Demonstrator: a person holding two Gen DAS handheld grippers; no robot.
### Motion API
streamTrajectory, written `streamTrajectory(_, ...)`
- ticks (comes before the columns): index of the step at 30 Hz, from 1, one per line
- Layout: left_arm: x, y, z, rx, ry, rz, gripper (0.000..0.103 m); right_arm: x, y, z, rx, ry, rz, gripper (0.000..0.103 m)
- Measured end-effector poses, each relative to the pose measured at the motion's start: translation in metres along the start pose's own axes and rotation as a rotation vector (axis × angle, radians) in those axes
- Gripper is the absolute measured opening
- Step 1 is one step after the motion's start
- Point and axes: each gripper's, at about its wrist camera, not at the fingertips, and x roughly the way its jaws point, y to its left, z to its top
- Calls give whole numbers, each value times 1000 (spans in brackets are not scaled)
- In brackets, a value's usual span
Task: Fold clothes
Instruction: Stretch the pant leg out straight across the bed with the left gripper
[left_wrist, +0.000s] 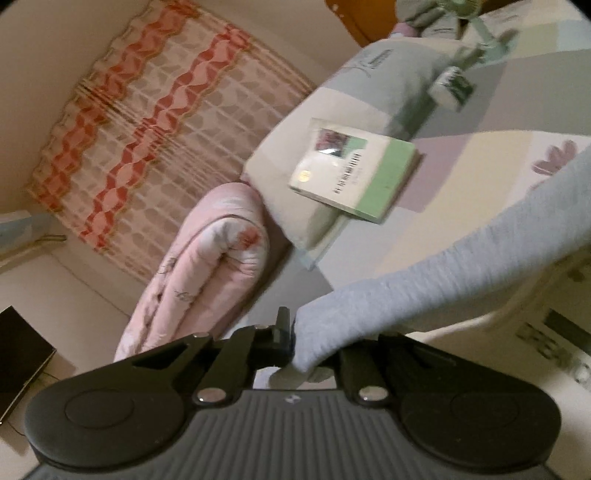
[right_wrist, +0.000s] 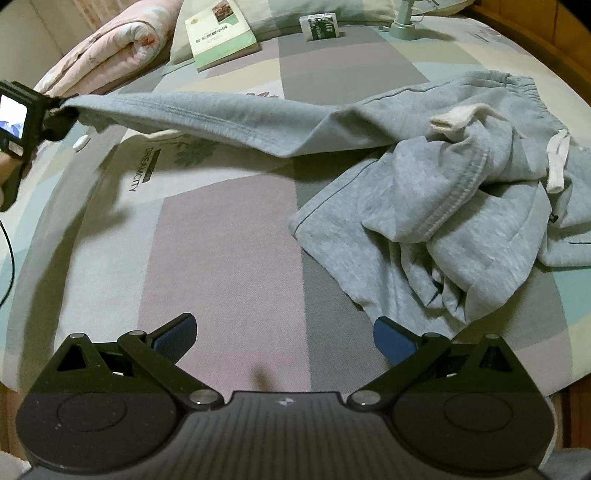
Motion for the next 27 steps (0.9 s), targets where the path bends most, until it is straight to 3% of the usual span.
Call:
streamTrajectory(8, 14, 45, 13, -127, -27, 108, 7, 6, 2, 3, 9, 10, -4, 103)
streamTrajectory(12, 18, 31, -4, -90, 2, 77, 7, 9, 0, 4, 12, 19, 0, 103)
streamTrajectory(20, 23, -17, -61, -33, 137, -56, 7, 13, -5, 4, 23, 35, 0, 103)
streamTrajectory(27, 25, -8, -76, -73, 175, -72, 8, 14, -5, 3, 25, 40, 0, 103)
